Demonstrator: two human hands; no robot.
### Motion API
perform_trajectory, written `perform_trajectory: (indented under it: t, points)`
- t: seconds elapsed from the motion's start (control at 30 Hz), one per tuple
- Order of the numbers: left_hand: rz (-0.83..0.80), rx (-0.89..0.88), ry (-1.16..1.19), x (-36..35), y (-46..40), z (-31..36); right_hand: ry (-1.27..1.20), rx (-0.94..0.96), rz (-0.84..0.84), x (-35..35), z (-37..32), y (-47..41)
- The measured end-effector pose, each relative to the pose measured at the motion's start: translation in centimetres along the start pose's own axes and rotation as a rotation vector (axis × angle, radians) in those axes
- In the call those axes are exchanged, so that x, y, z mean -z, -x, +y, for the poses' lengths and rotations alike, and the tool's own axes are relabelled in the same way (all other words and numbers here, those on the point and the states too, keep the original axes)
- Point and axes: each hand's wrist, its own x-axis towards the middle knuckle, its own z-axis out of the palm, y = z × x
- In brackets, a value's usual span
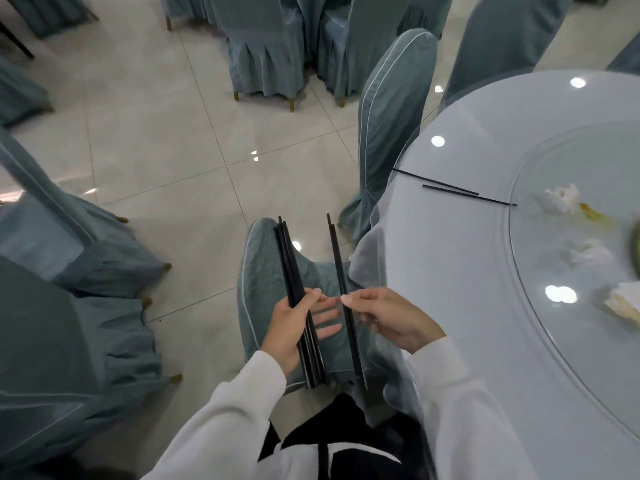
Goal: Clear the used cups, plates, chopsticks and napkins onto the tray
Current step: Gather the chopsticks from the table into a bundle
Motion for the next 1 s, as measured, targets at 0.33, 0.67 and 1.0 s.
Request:
perform_trajectory:
  t: [0.33, 0.67, 1.0]
  points:
    - [-0.245, -0.033, -0.030, 11.1, 2.4, 7.4, 0.038, 0.099, 0.249, -16.3, -1.8, -0.7]
    - [-0.205, -0.019, 0.040, 21.4, 3.3, 12.3, 0.055, 0.216, 0.244, -30.1, -4.4, -5.5]
    - [-0.133, -0.033, 0.085, 27.1, 0.7, 19.6, 0.098, 0.240, 0.224, -34.7, -9.3, -11.3]
